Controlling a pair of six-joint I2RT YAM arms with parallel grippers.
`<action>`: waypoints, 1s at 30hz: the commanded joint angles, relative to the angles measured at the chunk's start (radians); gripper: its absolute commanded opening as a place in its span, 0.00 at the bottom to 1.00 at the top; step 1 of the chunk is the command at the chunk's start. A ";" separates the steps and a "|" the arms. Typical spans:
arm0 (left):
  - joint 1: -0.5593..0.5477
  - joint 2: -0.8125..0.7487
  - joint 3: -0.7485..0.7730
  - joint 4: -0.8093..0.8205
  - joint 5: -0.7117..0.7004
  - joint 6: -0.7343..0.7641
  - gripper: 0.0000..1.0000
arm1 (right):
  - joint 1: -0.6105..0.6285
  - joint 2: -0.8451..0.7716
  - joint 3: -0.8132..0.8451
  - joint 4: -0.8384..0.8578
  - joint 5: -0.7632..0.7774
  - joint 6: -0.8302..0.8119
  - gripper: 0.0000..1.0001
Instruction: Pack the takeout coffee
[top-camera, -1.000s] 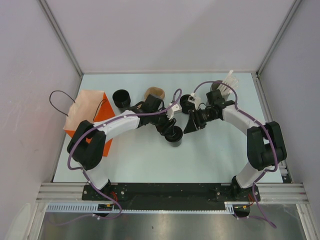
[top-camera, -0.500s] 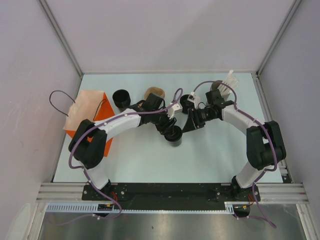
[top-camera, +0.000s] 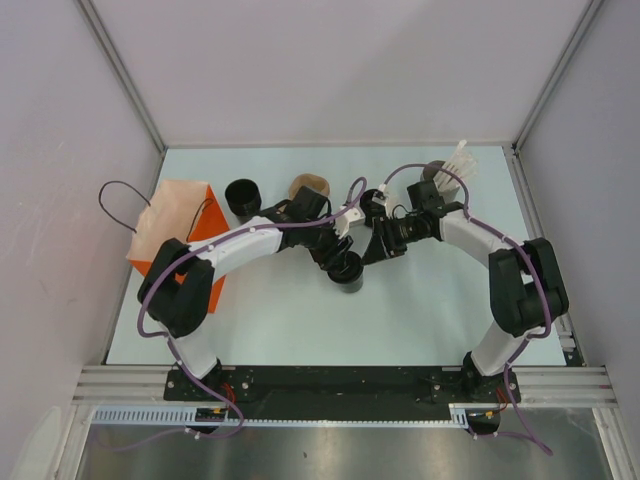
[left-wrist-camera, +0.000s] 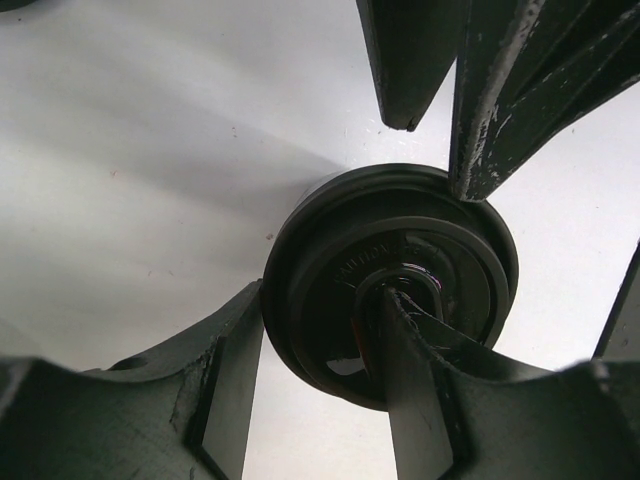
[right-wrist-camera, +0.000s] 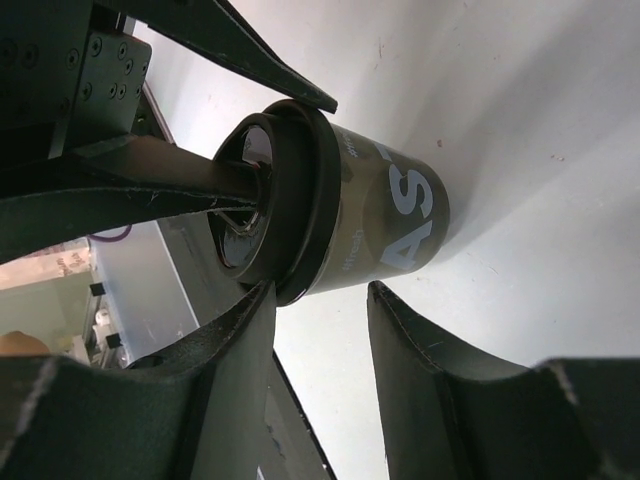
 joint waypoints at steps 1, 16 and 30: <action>-0.010 0.066 -0.016 -0.071 -0.121 0.064 0.53 | -0.002 0.015 0.028 0.030 -0.030 0.032 0.46; -0.021 0.072 0.006 -0.085 -0.126 0.062 0.53 | -0.010 0.040 0.028 0.038 -0.050 0.061 0.40; -0.027 0.062 0.023 -0.096 -0.121 0.060 0.53 | -0.011 0.072 0.028 0.013 -0.036 0.040 0.29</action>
